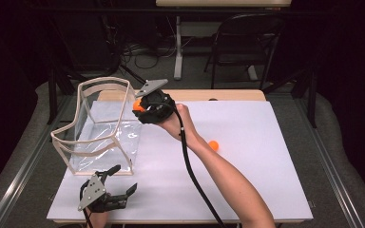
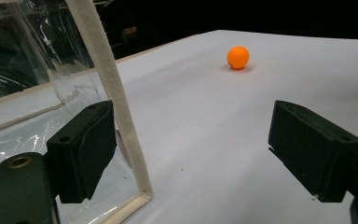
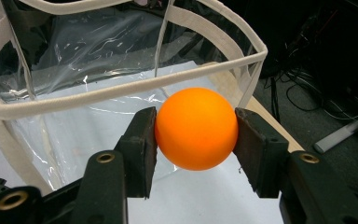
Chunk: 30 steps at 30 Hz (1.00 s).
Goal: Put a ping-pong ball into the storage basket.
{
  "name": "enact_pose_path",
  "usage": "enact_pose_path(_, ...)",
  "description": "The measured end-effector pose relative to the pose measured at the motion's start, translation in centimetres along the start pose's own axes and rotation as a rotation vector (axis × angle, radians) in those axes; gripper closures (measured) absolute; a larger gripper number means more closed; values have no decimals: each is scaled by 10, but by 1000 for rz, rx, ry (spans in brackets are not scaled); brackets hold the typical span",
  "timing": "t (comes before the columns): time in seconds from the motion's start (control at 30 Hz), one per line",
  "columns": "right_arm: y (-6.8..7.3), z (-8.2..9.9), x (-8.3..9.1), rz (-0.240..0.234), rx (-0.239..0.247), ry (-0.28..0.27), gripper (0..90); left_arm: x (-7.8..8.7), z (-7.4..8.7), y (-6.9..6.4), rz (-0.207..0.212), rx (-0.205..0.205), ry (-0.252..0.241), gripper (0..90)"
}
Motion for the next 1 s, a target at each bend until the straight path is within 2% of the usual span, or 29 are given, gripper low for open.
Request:
enact_pose_path(0.47,2,-18,-2,-2,8,-22,504,1,0,0,2,-4,1,155)
enact_pose_path(1.0,12,-42,-10,-20,31,-34,504,1,0,0,7,-1,-5,155)
Point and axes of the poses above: each handheld gripper's, and its own axes: x roughly backward along the jaws, z roughly out of its underside, y roughly to its left, the point moved 5 cm from there along -x, roughly forward along the jaws, and after that the axes turned 2 degrees about x, right-handed, at the moved point
